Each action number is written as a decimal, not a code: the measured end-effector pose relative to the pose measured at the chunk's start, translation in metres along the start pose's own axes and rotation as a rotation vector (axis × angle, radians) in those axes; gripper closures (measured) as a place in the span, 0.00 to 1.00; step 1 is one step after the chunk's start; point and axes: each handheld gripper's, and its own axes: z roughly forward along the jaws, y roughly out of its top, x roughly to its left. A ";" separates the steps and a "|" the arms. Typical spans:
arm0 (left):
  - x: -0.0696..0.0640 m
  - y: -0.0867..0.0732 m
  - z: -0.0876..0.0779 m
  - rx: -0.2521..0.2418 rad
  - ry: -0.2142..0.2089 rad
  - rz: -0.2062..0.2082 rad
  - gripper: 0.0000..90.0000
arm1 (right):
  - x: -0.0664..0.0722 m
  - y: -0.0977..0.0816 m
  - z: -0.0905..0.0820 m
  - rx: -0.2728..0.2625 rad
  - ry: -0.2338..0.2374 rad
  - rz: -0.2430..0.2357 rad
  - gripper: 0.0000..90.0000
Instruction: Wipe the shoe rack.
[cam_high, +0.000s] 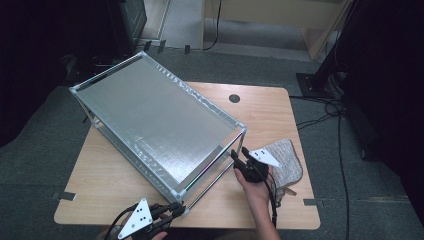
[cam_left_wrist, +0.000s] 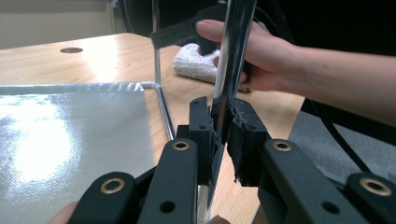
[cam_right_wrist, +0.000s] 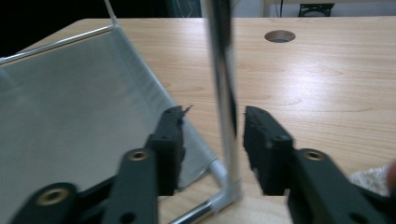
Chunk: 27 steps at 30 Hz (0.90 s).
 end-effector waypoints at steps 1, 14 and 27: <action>0.000 0.001 0.005 -0.003 0.004 -0.009 0.89 | 0.002 -0.003 -0.005 0.000 -0.002 -0.010 0.57; -0.002 0.013 0.040 0.002 -0.030 -0.012 0.87 | 0.036 -0.030 -0.072 0.006 0.094 -0.069 0.54; 0.045 -0.003 -0.034 -0.053 0.137 -0.046 0.61 | 0.086 -0.056 -0.085 0.000 0.326 -0.099 0.47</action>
